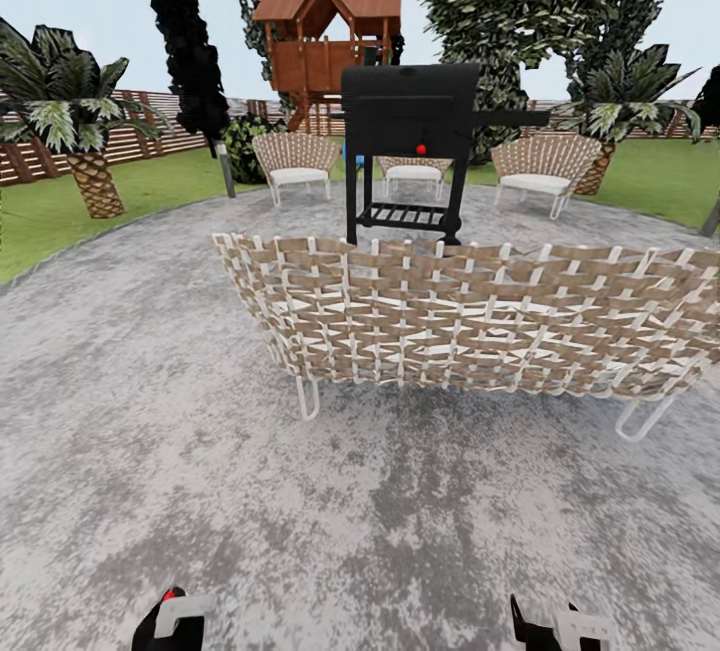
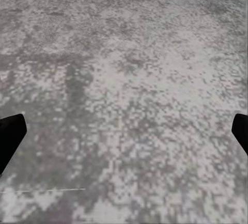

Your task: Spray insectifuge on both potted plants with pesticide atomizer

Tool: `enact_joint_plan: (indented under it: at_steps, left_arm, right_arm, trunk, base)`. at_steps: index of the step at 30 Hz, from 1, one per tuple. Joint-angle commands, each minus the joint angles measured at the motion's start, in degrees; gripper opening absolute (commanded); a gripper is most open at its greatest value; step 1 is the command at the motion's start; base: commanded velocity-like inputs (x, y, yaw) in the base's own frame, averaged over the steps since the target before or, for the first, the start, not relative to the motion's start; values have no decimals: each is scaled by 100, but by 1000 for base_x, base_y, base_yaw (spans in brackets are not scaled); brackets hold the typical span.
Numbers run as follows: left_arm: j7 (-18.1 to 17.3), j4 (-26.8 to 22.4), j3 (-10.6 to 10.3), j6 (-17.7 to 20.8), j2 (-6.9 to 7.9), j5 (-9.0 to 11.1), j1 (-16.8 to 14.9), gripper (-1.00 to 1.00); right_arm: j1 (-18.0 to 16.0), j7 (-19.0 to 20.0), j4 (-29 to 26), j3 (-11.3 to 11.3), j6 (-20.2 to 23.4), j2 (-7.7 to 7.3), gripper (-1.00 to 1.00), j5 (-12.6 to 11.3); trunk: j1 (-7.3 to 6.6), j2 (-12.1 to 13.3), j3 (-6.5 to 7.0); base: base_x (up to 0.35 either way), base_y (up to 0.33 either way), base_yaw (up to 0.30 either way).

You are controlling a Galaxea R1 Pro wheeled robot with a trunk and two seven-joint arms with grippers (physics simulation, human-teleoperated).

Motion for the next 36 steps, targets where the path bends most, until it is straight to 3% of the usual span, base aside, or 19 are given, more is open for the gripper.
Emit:
enact_joint_plan:
  at_steps: [1, 26, 36]
  left_arm:
    - [32, 8, 20, -20, -3, -60, -4, -100]
    - [24, 27, 10, -38, -3, -60, 0, -100]
    - [24, 19, 5, -47, -12, -61, 22, -100]
  right_arm:
    - [-3, 0, 5, -18, -17, 2, 100, 24]
    - [-3, 2, 13, -13, -25, 50, 100, 31]
    - [-3, 2, 8, -17, -25, 57, 100, 31]
  trunk:
    - [-4, 0, 18]
    - [-68, 33, 572]
    - [-68, 33, 572]
  base:
    - [0, 0, 0]
    - [0, 0, 0]
    - [0, 43, 165]
